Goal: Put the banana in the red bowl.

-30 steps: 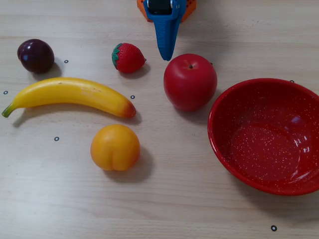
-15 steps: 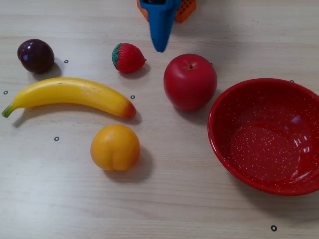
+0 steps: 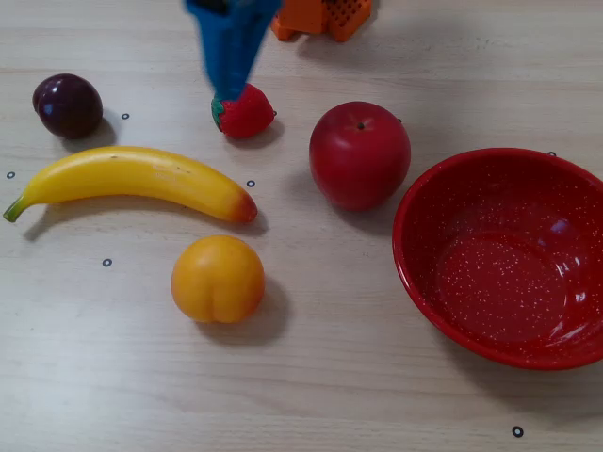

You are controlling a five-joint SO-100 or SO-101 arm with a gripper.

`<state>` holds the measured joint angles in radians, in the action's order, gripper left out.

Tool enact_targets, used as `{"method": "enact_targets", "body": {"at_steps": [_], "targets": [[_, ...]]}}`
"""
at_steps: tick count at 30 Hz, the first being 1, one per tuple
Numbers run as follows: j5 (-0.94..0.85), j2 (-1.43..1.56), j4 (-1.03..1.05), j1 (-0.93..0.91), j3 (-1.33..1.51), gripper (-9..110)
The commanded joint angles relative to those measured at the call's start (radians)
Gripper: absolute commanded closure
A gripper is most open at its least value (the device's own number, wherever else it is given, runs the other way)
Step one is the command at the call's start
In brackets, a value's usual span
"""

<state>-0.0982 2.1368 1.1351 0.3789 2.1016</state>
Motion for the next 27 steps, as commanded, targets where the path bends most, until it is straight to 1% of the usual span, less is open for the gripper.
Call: {"method": "enact_targets", "body": {"at_steps": [1, 6, 12, 15, 16, 21, 27], "targets": [[0.048, -0.066, 0.038, 0.066, -0.199, 101], [0.121, -0.256, 0.147, 0.150, -0.431, 101], [0.305, -0.385, 0.316, 0.201, -0.592, 101], [0.405, -0.423, 0.377, 0.233, -0.629, 80], [0.425, -0.440, 0.387, 0.242, -0.638, 75], [0.525, -0.522, 0.370, 0.276, -0.667, 63], [0.635, -0.641, 0.416, 0.287, -0.752, 58]]}}
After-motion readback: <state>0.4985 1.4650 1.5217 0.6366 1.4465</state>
